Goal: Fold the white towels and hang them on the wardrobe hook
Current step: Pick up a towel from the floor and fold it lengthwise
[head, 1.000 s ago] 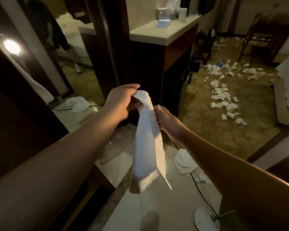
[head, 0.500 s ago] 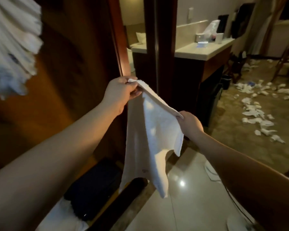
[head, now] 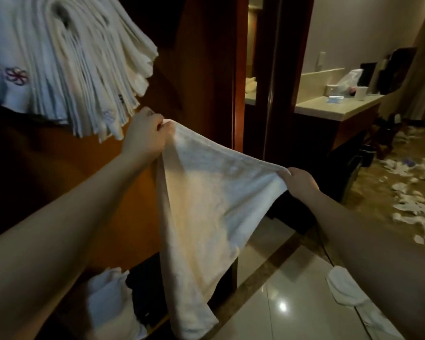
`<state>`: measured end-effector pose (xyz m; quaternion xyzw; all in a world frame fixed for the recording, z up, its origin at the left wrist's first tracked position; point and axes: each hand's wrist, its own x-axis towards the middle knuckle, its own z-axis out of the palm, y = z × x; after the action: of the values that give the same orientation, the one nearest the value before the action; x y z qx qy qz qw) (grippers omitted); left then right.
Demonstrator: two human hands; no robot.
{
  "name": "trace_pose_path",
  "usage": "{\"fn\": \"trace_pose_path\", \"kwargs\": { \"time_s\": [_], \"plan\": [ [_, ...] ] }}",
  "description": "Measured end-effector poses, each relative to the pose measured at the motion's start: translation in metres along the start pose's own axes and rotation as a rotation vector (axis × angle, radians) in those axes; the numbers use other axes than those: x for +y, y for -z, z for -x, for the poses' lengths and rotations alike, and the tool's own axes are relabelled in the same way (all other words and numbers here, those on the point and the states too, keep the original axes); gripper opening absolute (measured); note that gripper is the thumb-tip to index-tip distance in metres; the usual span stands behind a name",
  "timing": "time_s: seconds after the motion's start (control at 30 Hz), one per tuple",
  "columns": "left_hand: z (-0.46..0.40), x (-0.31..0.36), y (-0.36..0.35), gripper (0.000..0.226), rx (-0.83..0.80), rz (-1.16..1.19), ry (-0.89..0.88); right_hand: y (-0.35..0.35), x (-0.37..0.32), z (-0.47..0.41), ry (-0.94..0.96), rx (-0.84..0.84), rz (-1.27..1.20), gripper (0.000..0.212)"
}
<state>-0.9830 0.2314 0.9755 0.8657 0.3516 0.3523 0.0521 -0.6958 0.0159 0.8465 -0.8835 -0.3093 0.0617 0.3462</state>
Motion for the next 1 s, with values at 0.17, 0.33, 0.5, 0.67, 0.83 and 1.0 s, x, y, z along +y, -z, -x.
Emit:
{"fn": "trace_pose_path", "kwargs": {
  "time_s": [0.17,0.33,0.5,0.67,0.83,1.0],
  "plan": [
    [0.016,-0.026,0.013,0.036,-0.176,0.755,0.348,-0.006,-0.048,0.014,0.139,-0.090,-0.041,0.040],
    [0.031,-0.027,0.015,0.030,-0.142,1.178,0.712,0.006,-0.110,0.052,0.216,-0.383,-0.503,0.050],
    [0.045,-0.015,0.022,0.020,-0.152,1.264,0.742,0.008,-0.160,0.084,0.258,-0.564,-0.773,0.026],
    [0.062,0.010,0.033,0.035,-0.195,1.229,0.512,0.007,-0.194,0.107,0.491,-0.553,-0.586,0.030],
    [0.073,0.022,0.050,0.032,-0.234,1.186,0.332,0.007,-0.213,0.113,0.566,-0.296,-0.558,0.008],
    [0.075,0.028,0.064,0.031,-0.289,1.137,0.251,0.013,-0.226,0.118,0.586,-0.237,-0.540,0.013]
  ]
}}
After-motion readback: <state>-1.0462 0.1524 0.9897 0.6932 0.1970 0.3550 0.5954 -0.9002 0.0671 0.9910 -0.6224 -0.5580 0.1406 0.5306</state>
